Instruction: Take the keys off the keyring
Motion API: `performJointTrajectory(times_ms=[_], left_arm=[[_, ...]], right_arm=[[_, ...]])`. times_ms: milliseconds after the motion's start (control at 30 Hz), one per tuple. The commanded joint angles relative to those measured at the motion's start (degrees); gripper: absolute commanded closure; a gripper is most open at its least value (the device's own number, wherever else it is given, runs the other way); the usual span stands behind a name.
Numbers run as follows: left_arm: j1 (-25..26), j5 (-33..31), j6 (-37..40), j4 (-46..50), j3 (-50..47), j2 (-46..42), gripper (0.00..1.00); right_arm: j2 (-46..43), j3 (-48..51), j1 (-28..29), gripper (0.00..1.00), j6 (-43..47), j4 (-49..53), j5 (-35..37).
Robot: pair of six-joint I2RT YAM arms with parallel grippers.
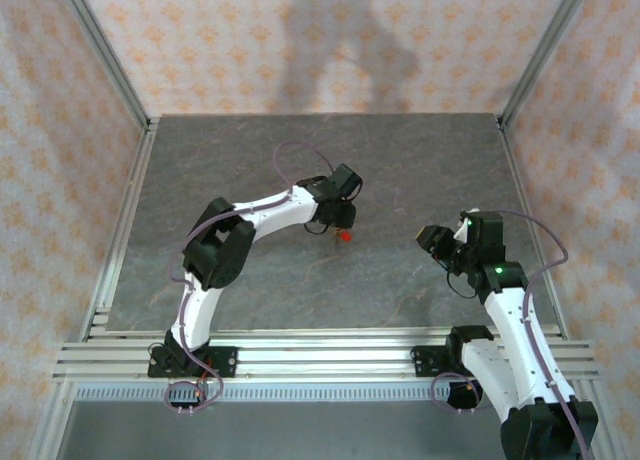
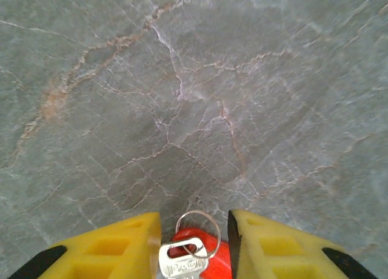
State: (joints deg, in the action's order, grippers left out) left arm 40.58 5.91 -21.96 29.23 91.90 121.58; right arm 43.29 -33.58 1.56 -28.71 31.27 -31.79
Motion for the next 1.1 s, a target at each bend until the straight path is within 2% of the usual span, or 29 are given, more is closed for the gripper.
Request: performJointTrajectory(times_ms=[0,167,400,533,1067], left_arm=[[1.8,-5.6,2.0,7.9,5.3,2.6,0.59],[3.3,-9.9,3.1,12.0,9.1,5.6,0.59],[3.6,-12.3,3.5,12.7,8.8,5.9,0.66],[3.6,-12.0,3.9,12.1,8.6,6.1,0.67],[3.7,-10.2,4.4,11.4,6.2,5.6,0.58]], right_arm=[[0.5,0.8,0.0,0.49,0.8,0.1,-0.5],[0.4,0.7,0.0,0.49,0.8,0.2,-0.3],[0.2,0.8,0.0,0.49,0.4,0.3,-0.6],[0.0,0.4,0.0,0.49,0.4,0.4,-0.6],[0.6,-0.4,0.0,0.49,0.0,0.5,-0.4]])
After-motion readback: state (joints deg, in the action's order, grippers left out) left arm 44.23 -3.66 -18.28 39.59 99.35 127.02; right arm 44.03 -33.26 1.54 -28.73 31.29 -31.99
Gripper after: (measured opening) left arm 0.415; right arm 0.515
